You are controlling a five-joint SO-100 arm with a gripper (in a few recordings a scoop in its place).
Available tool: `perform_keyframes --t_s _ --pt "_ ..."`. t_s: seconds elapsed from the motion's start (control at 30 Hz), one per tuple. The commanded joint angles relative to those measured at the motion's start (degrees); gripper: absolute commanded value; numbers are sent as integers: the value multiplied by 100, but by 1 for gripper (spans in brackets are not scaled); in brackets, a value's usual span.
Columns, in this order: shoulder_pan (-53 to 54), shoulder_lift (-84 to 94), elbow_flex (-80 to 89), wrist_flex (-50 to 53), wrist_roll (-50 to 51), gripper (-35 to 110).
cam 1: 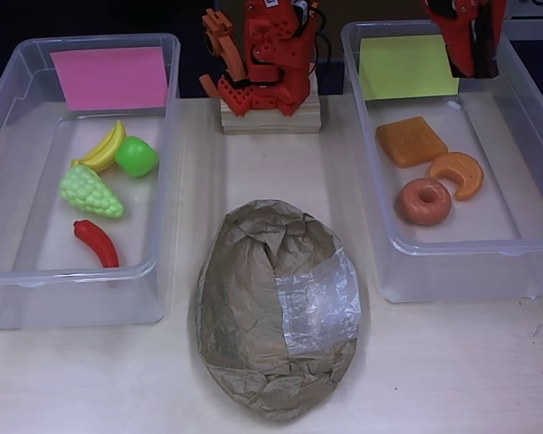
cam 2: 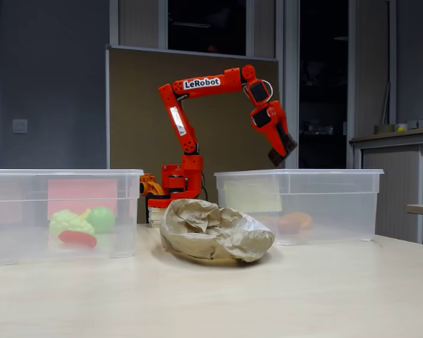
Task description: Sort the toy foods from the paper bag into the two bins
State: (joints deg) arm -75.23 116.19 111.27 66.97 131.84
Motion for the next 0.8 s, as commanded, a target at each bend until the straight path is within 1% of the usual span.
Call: perform_keyframes --t_s 0.0,0.13,0.33,0.53,0.67,0.77 --pt "-501 290 879 -914 1714 5" --pt "-765 211 1705 -1890 2646 5" --pt "-1063 -246 2549 -3498 3480 6" --pt "-1081 -1028 2856 -4878 3524 8" --pt "-1072 -1600 2865 -5563 3480 8" --pt "-1081 -1907 2830 -5871 3489 8"
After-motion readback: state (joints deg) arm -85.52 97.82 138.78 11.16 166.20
